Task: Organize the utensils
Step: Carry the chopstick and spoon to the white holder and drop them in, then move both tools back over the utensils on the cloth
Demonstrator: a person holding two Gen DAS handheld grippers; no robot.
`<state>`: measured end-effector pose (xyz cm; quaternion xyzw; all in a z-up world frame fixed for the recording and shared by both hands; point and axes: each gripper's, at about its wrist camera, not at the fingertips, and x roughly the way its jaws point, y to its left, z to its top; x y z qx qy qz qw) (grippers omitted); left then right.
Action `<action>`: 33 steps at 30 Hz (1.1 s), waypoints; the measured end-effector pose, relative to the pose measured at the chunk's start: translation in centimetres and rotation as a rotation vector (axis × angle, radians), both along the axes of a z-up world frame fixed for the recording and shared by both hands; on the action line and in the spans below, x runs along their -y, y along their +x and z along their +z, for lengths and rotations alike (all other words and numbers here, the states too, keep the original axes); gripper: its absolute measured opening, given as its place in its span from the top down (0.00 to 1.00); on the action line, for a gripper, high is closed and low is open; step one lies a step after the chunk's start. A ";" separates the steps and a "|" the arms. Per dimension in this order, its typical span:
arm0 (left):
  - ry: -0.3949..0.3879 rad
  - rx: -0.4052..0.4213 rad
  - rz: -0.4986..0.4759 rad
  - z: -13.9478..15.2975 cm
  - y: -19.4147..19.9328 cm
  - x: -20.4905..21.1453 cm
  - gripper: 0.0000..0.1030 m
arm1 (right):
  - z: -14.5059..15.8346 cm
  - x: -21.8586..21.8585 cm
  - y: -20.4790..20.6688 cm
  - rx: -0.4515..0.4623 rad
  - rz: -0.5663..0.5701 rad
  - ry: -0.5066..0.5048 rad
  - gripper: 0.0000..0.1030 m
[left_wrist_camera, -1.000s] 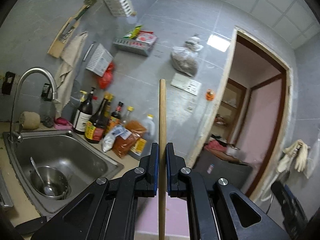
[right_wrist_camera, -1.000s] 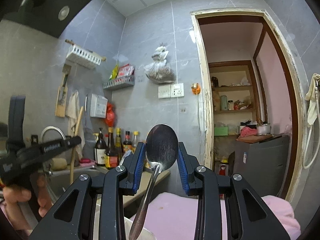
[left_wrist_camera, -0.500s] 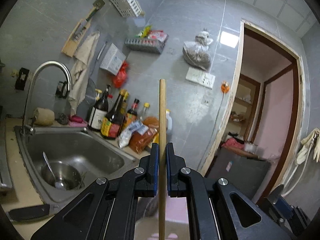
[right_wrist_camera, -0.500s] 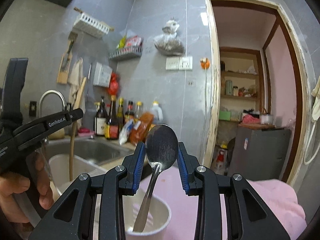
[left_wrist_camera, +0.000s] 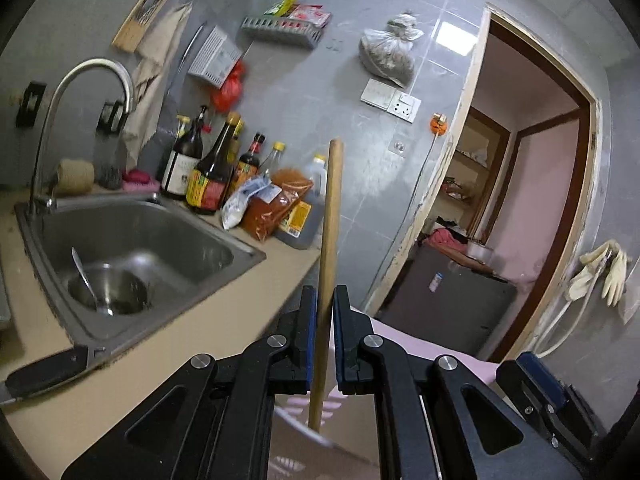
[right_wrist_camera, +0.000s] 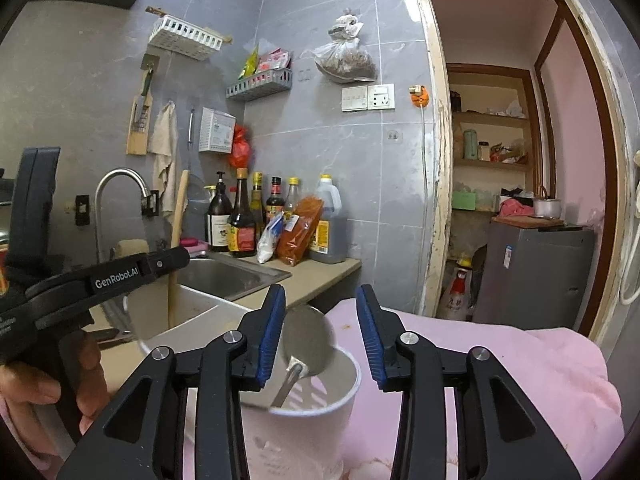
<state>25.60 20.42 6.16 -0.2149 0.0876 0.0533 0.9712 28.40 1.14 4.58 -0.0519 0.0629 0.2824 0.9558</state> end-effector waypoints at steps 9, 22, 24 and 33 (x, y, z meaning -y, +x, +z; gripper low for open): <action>0.003 0.007 -0.046 1.9 -2.3 0.7 0.69 | 1.6 2.2 -1.8 0.000 -0.004 0.061 0.58; 0.182 0.049 -0.197 5.0 -5.8 7.7 0.30 | 5.4 10.3 -6.1 0.111 -0.131 0.089 0.21; 0.207 0.047 -0.223 5.0 -6.1 9.0 0.23 | 5.5 11.9 -6.8 0.119 -0.166 0.081 0.15; 0.277 -0.010 -0.346 3.3 -6.8 14.6 0.05 | 4.0 17.3 -9.1 0.097 -0.260 0.019 0.00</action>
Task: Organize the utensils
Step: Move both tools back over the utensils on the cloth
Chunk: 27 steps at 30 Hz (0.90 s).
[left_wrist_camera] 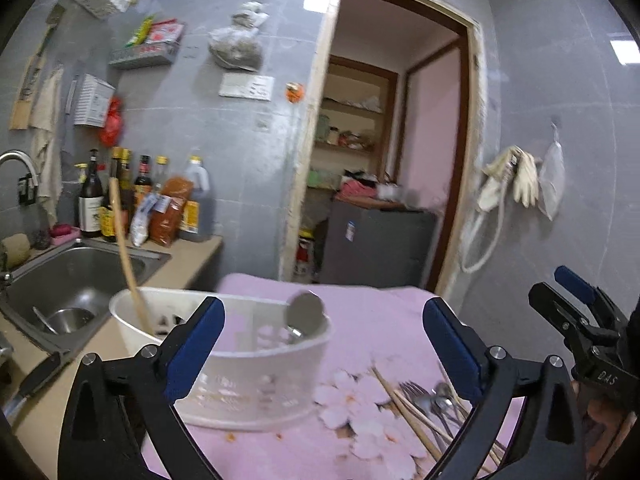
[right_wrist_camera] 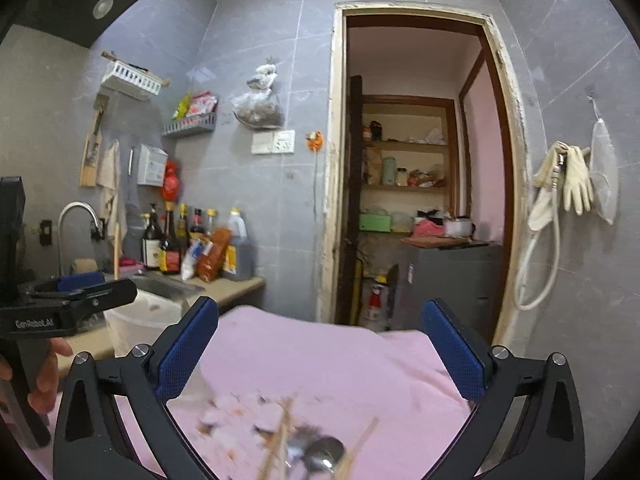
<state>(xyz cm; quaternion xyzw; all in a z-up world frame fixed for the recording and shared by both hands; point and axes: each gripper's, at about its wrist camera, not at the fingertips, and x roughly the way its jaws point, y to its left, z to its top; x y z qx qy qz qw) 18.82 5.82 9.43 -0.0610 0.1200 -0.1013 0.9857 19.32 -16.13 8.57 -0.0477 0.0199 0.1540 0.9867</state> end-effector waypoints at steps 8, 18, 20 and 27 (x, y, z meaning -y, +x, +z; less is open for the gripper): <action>0.091 -0.149 -0.094 -2.8 1.0 4.2 0.05 | -2.5 3.3 -0.4 -0.113 -0.056 -0.053 0.00; 0.185 -0.379 -0.200 -7.2 3.4 8.1 0.12 | -6.6 5.9 1.2 -0.362 -0.084 -0.071 0.21; 0.203 -0.423 -0.222 -8.1 4.1 8.7 0.18 | -7.1 5.9 1.7 -0.411 -0.061 -0.065 0.29; 0.159 -0.599 -0.311 -10.3 6.9 9.5 0.46 | -8.0 4.8 2.6 -0.511 0.018 -0.108 0.54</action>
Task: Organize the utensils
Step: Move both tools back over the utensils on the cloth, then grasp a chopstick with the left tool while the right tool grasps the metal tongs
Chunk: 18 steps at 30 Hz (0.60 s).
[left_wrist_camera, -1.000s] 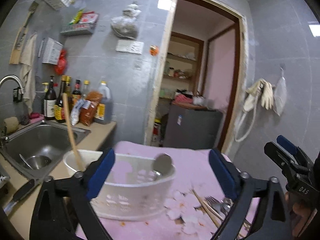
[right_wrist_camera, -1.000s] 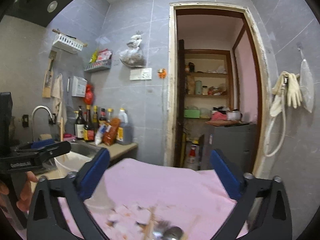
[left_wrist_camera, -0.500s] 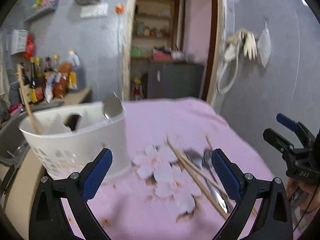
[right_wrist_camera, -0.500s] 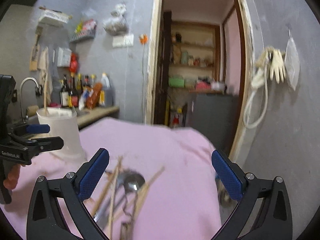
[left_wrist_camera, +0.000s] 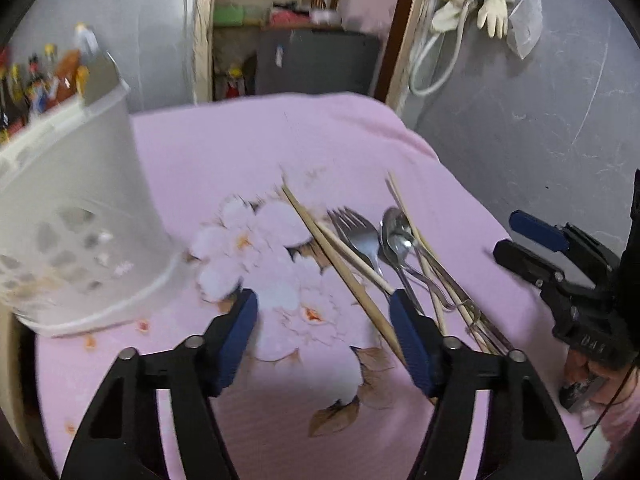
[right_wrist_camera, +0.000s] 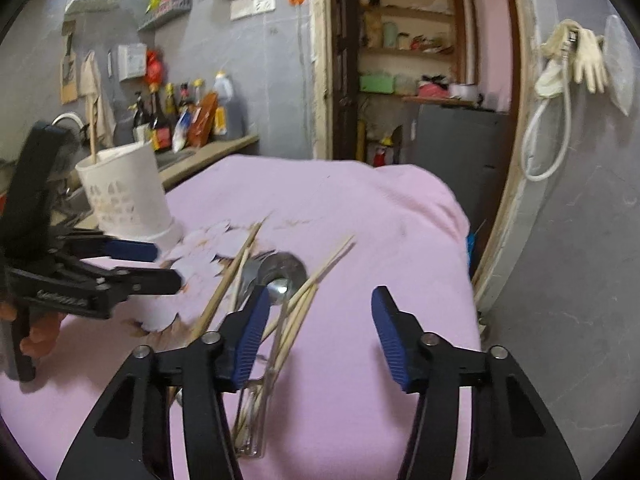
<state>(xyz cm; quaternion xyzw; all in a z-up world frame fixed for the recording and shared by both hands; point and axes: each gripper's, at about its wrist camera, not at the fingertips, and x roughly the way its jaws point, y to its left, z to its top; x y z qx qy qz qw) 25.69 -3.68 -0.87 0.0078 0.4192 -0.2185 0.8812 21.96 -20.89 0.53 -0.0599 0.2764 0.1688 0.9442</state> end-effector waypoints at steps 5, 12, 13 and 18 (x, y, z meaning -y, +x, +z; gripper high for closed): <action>-0.050 -0.118 -0.015 -1.1 2.4 0.5 0.60 | -0.9 -1.5 0.9 -0.075 0.062 -0.042 0.63; -0.094 -0.190 -0.010 -1.6 4.5 0.1 0.75 | -1.8 -2.0 1.7 -0.137 0.082 -0.061 0.65; -0.101 -0.201 -0.007 -1.5 4.9 0.3 0.77 | -1.9 -2.0 1.7 -0.144 0.082 -0.062 0.66; -0.104 -0.219 -0.008 -1.6 5.8 0.7 0.81 | -2.2 -2.0 1.9 -0.158 0.080 -0.066 0.66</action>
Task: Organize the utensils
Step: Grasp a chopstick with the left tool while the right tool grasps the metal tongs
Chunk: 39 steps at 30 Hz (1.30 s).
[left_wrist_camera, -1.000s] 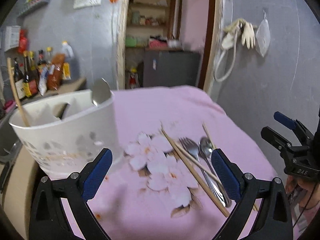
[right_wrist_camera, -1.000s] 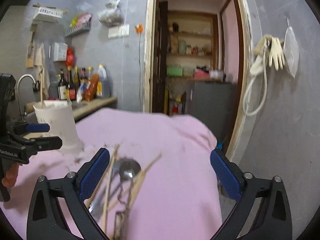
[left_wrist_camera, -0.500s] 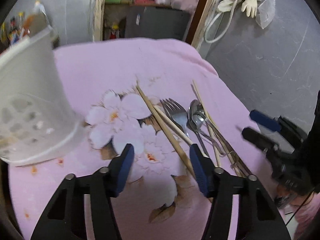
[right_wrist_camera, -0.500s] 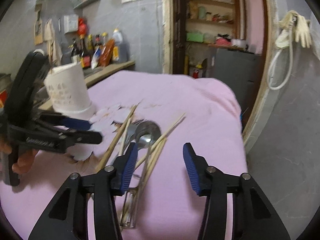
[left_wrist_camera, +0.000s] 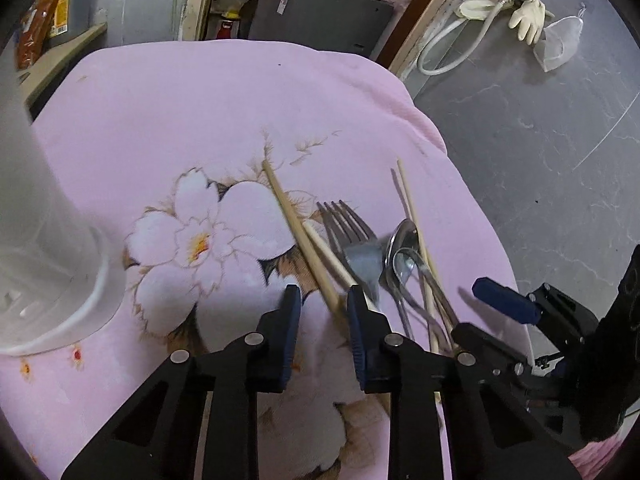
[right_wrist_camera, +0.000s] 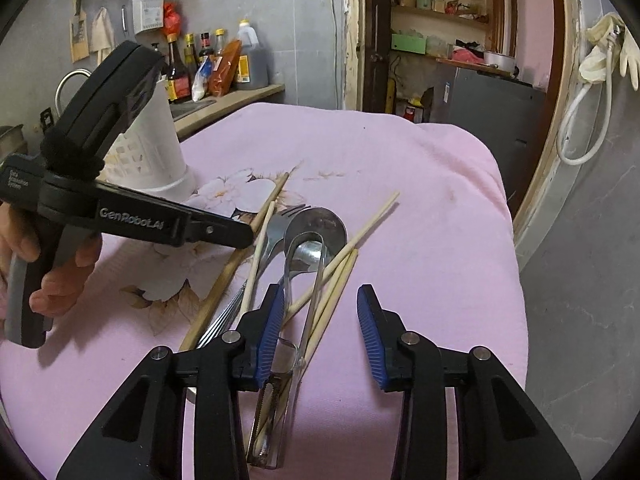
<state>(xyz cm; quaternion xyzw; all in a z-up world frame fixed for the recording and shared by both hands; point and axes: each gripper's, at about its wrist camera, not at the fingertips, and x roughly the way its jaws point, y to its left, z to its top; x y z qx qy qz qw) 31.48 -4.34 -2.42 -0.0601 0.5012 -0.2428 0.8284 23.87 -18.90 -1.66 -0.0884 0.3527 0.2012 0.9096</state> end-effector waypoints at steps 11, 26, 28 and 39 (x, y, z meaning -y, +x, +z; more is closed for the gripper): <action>-0.034 -0.074 0.038 0.0 -0.5 -1.7 0.92 | -0.2 -0.7 0.6 -0.027 0.018 -0.019 0.67; 0.123 -0.102 -0.017 1.0 -2.7 -1.5 0.92 | -0.8 -3.4 2.8 -0.067 0.017 -0.212 0.81; 0.107 -0.117 0.008 1.1 -2.5 -1.8 0.93 | -0.7 -3.3 2.7 -0.076 0.012 -0.204 0.82; 0.065 0.107 0.104 2.9 -9.0 -3.9 0.96 | 0.8 -0.9 -1.1 0.024 0.000 -0.044 0.82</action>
